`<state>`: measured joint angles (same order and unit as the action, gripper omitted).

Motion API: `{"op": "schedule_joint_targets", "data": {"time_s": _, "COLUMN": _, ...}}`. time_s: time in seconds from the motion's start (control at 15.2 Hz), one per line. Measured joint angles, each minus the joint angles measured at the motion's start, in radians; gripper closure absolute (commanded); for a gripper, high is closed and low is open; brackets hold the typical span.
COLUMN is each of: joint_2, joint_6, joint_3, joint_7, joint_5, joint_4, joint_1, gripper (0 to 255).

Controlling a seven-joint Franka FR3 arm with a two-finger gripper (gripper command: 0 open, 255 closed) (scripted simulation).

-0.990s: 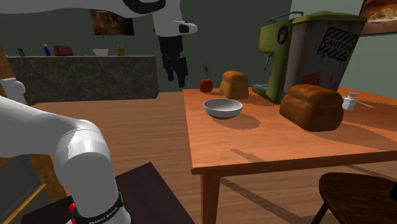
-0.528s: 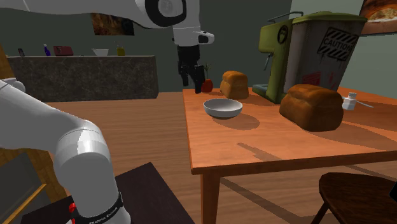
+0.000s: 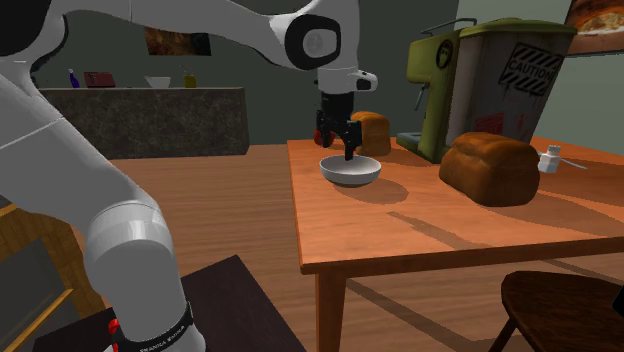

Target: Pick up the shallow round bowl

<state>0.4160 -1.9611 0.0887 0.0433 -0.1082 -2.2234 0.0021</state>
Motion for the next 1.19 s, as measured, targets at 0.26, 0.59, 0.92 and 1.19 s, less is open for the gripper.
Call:
{"op": "schedule_joint_targets", "data": {"time_s": 0.26, "joint_2": -0.147, "joint_6": -0.062, "joint_3": 0.030, "joint_7": 0.052, "joint_5": -0.027, "joint_4": 0.088, "joint_1": 0.002, "gripper": 0}}
{"op": "schedule_joint_targets", "data": {"time_s": 0.59, "joint_2": -0.317, "joint_6": -0.113, "joint_3": 0.058, "joint_7": 0.115, "joint_5": -0.071, "joint_4": 0.206, "joint_1": 0.000, "gripper": 0}}
{"op": "schedule_joint_targets", "data": {"time_s": 0.92, "joint_2": -0.352, "joint_6": -0.173, "joint_3": 0.060, "joint_7": 0.134, "joint_5": -0.085, "joint_4": 0.180, "joint_1": 0.000, "gripper": 0}}
{"op": "schedule_joint_targets", "data": {"time_s": 1.19, "joint_2": -0.360, "joint_6": -0.206, "joint_3": 0.061, "joint_7": 0.143, "joint_5": -0.091, "joint_4": 0.154, "joint_1": 0.000, "gripper": 255}}
